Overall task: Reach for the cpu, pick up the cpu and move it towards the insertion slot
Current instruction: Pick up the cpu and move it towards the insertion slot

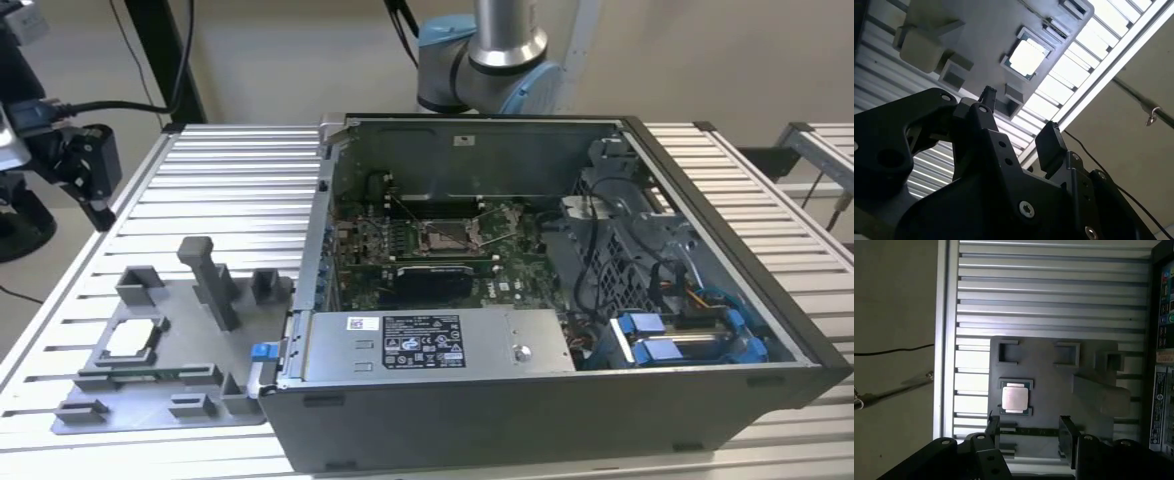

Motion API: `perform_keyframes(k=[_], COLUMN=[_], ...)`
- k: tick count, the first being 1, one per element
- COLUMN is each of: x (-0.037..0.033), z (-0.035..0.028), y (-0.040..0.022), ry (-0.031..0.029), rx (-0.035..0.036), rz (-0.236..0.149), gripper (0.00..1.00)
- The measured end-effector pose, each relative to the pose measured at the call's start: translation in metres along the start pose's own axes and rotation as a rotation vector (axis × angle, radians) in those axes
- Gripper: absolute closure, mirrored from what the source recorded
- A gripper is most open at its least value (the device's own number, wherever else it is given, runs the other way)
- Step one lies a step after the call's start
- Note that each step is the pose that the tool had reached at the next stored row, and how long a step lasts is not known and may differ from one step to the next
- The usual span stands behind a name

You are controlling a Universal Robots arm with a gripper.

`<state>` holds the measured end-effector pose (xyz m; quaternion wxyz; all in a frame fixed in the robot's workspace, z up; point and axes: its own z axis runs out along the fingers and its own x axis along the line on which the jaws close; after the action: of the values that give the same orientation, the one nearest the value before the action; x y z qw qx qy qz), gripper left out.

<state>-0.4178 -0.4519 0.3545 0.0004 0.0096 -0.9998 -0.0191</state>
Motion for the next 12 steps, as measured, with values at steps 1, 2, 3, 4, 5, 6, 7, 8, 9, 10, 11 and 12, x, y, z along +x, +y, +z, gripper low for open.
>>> perform_keyframes(k=[1, 2, 3, 4, 5, 6, 7, 8, 9, 10, 11, 12], x=[0.0000, 0.0000, 0.0001, 0.0001, 0.0001, 0.0002, 0.0003, 0.0004, 0.0004, 0.0004, 0.0004, 0.0004], z=[0.0006, 0.0011, 0.0018, 0.0024, 0.0032, 0.0039, 0.0047, 0.0056, 0.0064, 0.0071, 0.0077, 0.0078], y=[0.0000, 0.0000, -0.0001, -0.0001, -0.0002, -0.0002, -0.0002, -0.0002, -0.0002, -0.0003, -0.0003, -0.0003], ry=[0.0000, 0.0000, 0.0000, 0.0000, 0.0000, 0.0001, 0.0001, -0.0001, 0.0000, 0.0001, 0.0001, 0.0001], rx=[0.0000, 0.0000, 0.0000, 0.0000, 0.0000, 0.0001, 0.0000, -0.0001, 0.0000, 0.0001, 0.0001, 0.0001], rz=[0.000, 0.000, 0.000, 0.000, 0.000, 0.000, 0.000, 0.000, 0.000, 0.000, 0.000, 0.000], gripper=[0.00, 0.00, 0.00, 0.00, 0.00, 0.00, 0.00, 0.00, 0.00, 0.00, 0.00, 0.00])
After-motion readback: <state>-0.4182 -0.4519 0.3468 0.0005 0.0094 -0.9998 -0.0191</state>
